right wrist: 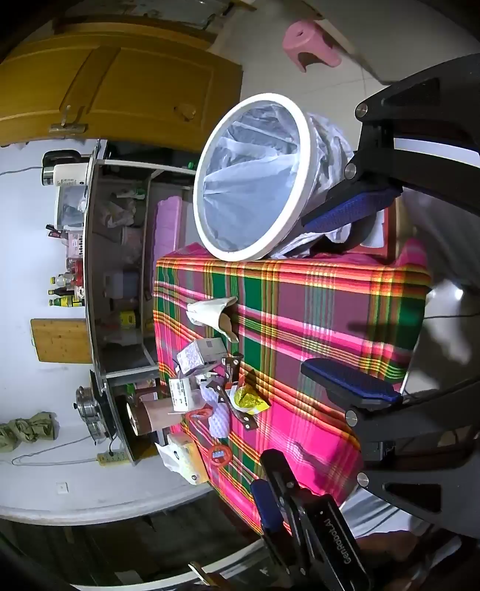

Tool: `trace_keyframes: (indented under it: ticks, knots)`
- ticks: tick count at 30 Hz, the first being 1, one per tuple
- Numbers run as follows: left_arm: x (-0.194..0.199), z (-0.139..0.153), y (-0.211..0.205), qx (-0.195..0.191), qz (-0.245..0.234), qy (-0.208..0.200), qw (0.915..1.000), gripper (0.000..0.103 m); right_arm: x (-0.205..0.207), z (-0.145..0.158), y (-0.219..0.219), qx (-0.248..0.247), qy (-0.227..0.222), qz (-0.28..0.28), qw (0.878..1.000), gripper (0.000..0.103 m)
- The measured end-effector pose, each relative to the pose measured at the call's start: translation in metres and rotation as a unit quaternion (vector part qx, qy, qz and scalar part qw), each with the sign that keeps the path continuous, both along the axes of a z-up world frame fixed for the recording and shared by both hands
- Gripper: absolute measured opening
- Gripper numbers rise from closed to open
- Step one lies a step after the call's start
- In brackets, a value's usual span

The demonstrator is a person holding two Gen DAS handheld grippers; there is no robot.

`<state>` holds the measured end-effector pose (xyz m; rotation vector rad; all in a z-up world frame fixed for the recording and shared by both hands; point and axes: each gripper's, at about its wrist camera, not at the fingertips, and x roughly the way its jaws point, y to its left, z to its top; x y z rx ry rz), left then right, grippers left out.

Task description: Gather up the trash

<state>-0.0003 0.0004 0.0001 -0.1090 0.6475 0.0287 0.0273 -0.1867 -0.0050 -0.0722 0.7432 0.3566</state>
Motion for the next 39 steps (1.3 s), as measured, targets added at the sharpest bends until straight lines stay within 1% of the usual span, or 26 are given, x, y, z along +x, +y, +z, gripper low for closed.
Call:
trace_keyframes:
  ticks: [39]
  knots:
    - [0.0,0.0003,0.0002,0.0,0.0,0.003,1.0,0.058,-0.0017,0.0015,0.0012,0.004,-0.004,0.0,1.0,0.071]
